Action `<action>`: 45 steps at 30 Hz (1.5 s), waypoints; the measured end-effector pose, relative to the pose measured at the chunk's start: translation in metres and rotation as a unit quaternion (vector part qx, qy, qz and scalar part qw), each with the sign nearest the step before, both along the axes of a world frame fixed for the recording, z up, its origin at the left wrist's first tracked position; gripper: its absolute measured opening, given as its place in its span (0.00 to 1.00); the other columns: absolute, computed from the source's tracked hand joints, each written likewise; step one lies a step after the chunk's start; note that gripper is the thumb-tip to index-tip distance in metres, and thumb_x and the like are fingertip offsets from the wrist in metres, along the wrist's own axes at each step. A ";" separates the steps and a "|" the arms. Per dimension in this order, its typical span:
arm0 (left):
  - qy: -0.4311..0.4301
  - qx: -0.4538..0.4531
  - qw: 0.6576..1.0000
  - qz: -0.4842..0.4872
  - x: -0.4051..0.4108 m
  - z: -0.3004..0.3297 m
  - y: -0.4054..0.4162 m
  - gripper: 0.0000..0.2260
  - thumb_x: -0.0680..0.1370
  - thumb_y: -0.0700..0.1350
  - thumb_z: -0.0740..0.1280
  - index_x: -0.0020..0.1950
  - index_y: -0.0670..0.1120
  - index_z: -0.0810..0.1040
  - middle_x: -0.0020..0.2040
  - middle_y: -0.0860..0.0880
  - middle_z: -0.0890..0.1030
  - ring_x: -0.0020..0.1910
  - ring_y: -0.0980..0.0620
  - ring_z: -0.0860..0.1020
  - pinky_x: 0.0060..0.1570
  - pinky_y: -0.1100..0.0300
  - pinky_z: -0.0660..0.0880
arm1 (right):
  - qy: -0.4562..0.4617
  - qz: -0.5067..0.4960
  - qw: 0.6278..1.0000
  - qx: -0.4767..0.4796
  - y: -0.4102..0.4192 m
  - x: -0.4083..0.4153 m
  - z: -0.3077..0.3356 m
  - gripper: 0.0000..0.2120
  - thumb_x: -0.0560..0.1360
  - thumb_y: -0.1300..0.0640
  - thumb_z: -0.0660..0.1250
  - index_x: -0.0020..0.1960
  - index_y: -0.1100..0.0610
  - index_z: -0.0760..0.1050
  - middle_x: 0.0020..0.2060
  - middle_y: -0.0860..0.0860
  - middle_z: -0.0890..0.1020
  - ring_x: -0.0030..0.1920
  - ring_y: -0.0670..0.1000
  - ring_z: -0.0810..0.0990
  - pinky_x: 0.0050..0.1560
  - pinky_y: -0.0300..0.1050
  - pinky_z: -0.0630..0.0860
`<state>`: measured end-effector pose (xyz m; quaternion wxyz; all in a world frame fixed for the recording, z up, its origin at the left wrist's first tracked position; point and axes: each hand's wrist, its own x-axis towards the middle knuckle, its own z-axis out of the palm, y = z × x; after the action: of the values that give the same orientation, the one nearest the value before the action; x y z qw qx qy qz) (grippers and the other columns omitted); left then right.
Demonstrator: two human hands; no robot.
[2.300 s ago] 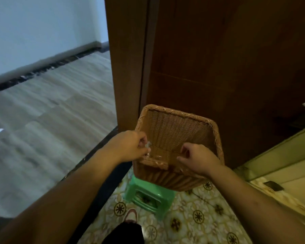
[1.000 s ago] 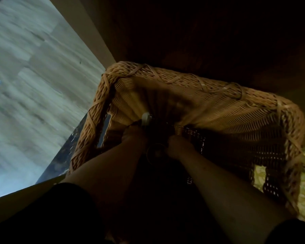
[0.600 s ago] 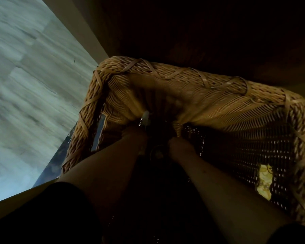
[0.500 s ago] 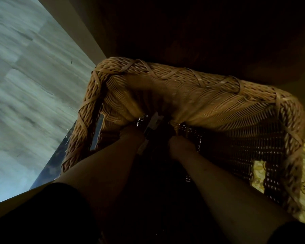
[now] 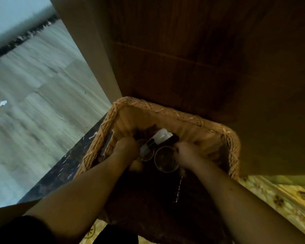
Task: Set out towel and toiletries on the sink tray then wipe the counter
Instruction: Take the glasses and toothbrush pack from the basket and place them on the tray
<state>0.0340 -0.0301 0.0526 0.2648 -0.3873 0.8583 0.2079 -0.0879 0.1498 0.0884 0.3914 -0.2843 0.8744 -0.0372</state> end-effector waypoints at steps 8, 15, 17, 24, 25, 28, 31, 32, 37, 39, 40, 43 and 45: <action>0.113 -0.111 0.981 0.112 0.052 0.122 0.042 0.15 0.80 0.57 0.62 0.52 0.47 0.77 0.45 0.48 0.82 0.40 0.49 0.78 0.41 0.54 0.77 | 0.042 0.060 0.989 -0.131 0.025 -0.014 0.109 0.07 0.79 0.51 0.67 0.43 0.49 0.77 0.37 0.48 0.81 0.37 0.49 0.80 0.34 0.48 0.77; 0.174 -0.188 0.938 0.235 0.147 0.207 0.070 0.13 0.79 0.55 0.64 0.51 0.46 0.80 0.42 0.48 0.81 0.41 0.50 0.79 0.40 0.58 0.75 | 0.057 0.172 0.962 -0.203 0.002 0.025 0.178 0.09 0.78 0.49 0.66 0.41 0.49 0.77 0.34 0.49 0.81 0.34 0.49 0.79 0.32 0.45 0.74; 0.180 -0.204 0.921 0.278 0.182 0.227 0.074 0.11 0.79 0.52 0.65 0.52 0.46 0.81 0.44 0.47 0.83 0.41 0.50 0.80 0.44 0.55 0.79 | 0.058 0.206 0.948 -0.234 -0.012 0.049 0.194 0.11 0.78 0.48 0.67 0.38 0.49 0.78 0.33 0.49 0.81 0.32 0.48 0.79 0.31 0.45 0.74; 0.172 -0.252 0.862 0.405 0.338 0.270 0.097 0.06 0.80 0.50 0.65 0.49 0.50 0.78 0.40 0.52 0.81 0.36 0.57 0.79 0.36 0.63 0.75 | 0.028 0.341 0.894 -0.291 -0.074 0.177 0.238 0.11 0.77 0.50 0.67 0.38 0.53 0.79 0.30 0.50 0.81 0.32 0.50 0.80 0.30 0.44 0.75; 0.168 -0.261 0.851 0.424 0.363 0.273 0.104 0.05 0.80 0.50 0.65 0.46 0.51 0.78 0.38 0.54 0.79 0.35 0.58 0.78 0.33 0.64 0.72 | 0.013 0.361 0.885 -0.294 -0.081 0.202 0.241 0.10 0.77 0.50 0.67 0.39 0.53 0.79 0.31 0.50 0.81 0.34 0.51 0.81 0.34 0.47 0.78; 0.154 -0.281 0.812 0.488 0.444 0.280 0.131 0.08 0.78 0.50 0.66 0.39 0.53 0.75 0.34 0.54 0.79 0.32 0.57 0.77 0.28 0.62 0.68 | -0.016 0.429 0.850 -0.306 -0.093 0.283 0.247 0.07 0.78 0.50 0.68 0.43 0.50 0.80 0.33 0.49 0.81 0.35 0.49 0.81 0.39 0.46 0.80; 0.126 -0.290 0.782 0.537 0.529 0.279 0.163 0.10 0.79 0.51 0.64 0.38 0.51 0.77 0.33 0.52 0.79 0.33 0.53 0.77 0.29 0.57 0.71 | -0.027 0.490 0.814 -0.311 -0.098 0.372 0.247 0.07 0.77 0.49 0.68 0.43 0.49 0.80 0.32 0.47 0.81 0.32 0.46 0.80 0.34 0.42 0.76; 0.117 -0.289 0.772 0.553 0.557 0.277 0.175 0.12 0.79 0.52 0.63 0.38 0.51 0.77 0.33 0.52 0.79 0.33 0.53 0.77 0.29 0.58 0.70 | -0.027 0.508 0.804 -0.308 -0.097 0.403 0.246 0.08 0.78 0.48 0.67 0.42 0.49 0.80 0.32 0.47 0.81 0.31 0.45 0.79 0.32 0.40 0.74; 0.079 -0.277 0.727 0.623 0.693 0.263 0.240 0.16 0.80 0.54 0.61 0.36 0.48 0.76 0.33 0.51 0.78 0.32 0.54 0.75 0.28 0.58 0.67 | -0.047 0.597 0.756 -0.266 -0.080 0.567 0.238 0.12 0.78 0.49 0.68 0.45 0.57 0.81 0.36 0.56 0.83 0.37 0.54 0.83 0.43 0.49 0.83; 0.086 -0.269 0.709 0.646 0.744 0.260 0.266 0.15 0.80 0.55 0.61 0.39 0.48 0.78 0.35 0.51 0.79 0.35 0.54 0.76 0.30 0.58 0.68 | -0.043 0.628 0.732 -0.260 -0.068 0.632 0.235 0.12 0.78 0.49 0.67 0.43 0.57 0.80 0.35 0.55 0.83 0.36 0.54 0.83 0.42 0.50 0.83; 0.086 -0.264 0.704 0.654 0.763 0.260 0.276 0.15 0.80 0.56 0.61 0.41 0.48 0.78 0.36 0.52 0.79 0.35 0.54 0.76 0.31 0.58 0.69 | -0.043 0.636 0.726 -0.258 -0.063 0.656 0.235 0.13 0.78 0.48 0.66 0.41 0.56 0.80 0.34 0.53 0.82 0.35 0.53 0.83 0.41 0.50 0.82; 0.076 -0.257 0.669 0.693 0.838 0.256 0.321 0.13 0.80 0.55 0.61 0.40 0.51 0.77 0.36 0.53 0.77 0.35 0.55 0.75 0.31 0.58 0.67 | -0.035 0.683 0.688 -0.244 -0.041 0.753 0.230 0.14 0.78 0.46 0.65 0.39 0.53 0.79 0.32 0.50 0.81 0.32 0.50 0.80 0.38 0.50 0.81; 0.062 -0.269 0.642 0.715 0.879 0.254 0.347 0.15 0.80 0.56 0.62 0.36 0.50 0.74 0.34 0.53 0.77 0.33 0.55 0.74 0.30 0.58 0.65 | -0.042 0.710 0.662 -0.238 -0.028 0.807 0.230 0.15 0.78 0.45 0.64 0.39 0.53 0.79 0.32 0.50 0.82 0.34 0.52 0.81 0.37 0.51 0.80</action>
<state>0.9132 0.3165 0.3067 -0.1361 -0.9207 0.3468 0.1162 0.7187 0.1218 0.3189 0.2545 -0.9002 0.3519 0.0334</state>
